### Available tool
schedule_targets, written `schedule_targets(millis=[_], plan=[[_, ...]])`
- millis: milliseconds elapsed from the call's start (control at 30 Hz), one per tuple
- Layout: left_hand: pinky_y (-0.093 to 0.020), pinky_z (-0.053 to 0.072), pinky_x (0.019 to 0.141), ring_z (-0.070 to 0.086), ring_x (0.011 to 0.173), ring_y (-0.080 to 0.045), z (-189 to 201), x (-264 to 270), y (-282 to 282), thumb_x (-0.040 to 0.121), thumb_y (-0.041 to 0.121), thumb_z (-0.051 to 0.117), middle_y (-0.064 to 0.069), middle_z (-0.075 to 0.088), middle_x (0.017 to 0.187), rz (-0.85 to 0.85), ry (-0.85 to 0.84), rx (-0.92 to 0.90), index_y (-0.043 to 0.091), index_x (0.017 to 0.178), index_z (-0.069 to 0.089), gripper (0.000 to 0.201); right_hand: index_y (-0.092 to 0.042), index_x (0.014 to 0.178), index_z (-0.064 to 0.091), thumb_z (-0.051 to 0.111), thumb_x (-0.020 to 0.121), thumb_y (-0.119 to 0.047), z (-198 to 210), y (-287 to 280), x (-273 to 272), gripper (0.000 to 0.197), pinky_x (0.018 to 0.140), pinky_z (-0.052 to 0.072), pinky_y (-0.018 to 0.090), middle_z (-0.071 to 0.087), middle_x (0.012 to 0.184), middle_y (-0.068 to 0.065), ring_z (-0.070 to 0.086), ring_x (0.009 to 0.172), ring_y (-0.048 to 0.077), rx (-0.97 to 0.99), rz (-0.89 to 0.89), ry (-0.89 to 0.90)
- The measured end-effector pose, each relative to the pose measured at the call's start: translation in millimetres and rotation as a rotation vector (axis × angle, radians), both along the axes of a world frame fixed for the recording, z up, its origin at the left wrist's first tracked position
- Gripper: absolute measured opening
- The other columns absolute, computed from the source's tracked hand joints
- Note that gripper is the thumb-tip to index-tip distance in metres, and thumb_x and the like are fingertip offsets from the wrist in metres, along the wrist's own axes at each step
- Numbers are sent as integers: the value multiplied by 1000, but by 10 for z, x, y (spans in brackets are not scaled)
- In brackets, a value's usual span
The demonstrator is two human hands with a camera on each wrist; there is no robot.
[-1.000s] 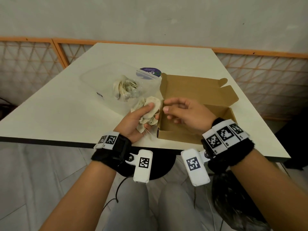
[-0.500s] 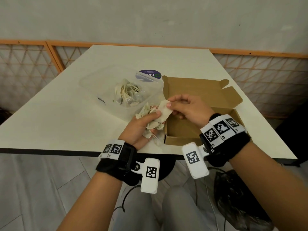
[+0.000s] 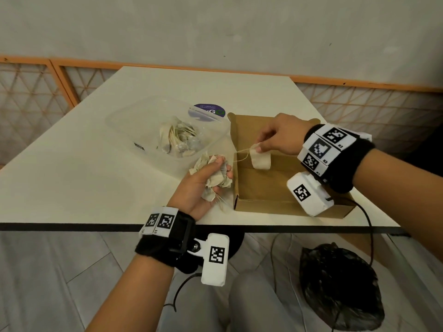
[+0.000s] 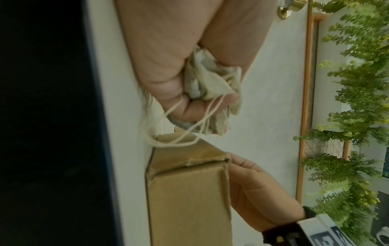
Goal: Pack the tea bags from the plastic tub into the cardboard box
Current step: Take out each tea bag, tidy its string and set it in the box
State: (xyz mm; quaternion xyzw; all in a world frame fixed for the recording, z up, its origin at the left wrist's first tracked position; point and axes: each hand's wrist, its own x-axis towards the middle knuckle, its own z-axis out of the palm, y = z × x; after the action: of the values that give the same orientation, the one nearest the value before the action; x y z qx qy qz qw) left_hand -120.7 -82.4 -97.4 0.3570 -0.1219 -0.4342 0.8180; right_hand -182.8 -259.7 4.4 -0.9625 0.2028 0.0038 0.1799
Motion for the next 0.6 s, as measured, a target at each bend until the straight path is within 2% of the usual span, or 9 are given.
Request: schedule_targets(millis=[133, 200, 300, 500, 600], plan=[[-10, 37, 36, 58, 59, -8, 2, 3, 11, 81, 18, 57, -5, 58, 71, -9, 19, -30, 13, 82, 59, 6, -20, 94, 67, 69, 81, -20, 35, -5, 12, 13, 80, 43, 28, 56, 74, -11, 55, 82, 14, 6, 49, 77], [-11, 38, 36, 60, 60, -9, -1, 2, 10, 81, 19, 57, -5, 58, 73, -5, 27, -27, 13, 83, 59, 6, -17, 94, 69, 68, 81, -20, 45, 22, 12, 14, 76, 41, 24, 57, 74, -11, 53, 74, 8, 50, 103, 97], [-11, 38, 37, 58, 60, -9, 1, 4, 10, 82, 19, 57, -5, 59, 73, -16, 24, -29, 14, 82, 61, 7, -18, 95, 70, 69, 81, -24, 21, 57, 41, 15, 80, 38, 25, 59, 78, -14, 49, 77, 3, 87, 147, 123], [-11, 39, 37, 60, 62, -9, 11, -1, 20, 82, 19, 57, -5, 57, 77, -9, 40, -32, 13, 84, 61, 8, -20, 90, 69, 70, 80, -23, -110, -4, 170, 11, 82, 38, 26, 56, 77, -15, 50, 83, 8, 58, 76, 99], [-12, 39, 37, 60, 63, -9, 24, -12, 25, 80, 19, 57, -6, 56, 77, -10, 33, -24, 12, 84, 62, 9, -15, 92, 70, 70, 79, -18, -118, -47, 196, 14, 73, 41, 22, 59, 76, -10, 53, 74, 6, 89, 43, 55]])
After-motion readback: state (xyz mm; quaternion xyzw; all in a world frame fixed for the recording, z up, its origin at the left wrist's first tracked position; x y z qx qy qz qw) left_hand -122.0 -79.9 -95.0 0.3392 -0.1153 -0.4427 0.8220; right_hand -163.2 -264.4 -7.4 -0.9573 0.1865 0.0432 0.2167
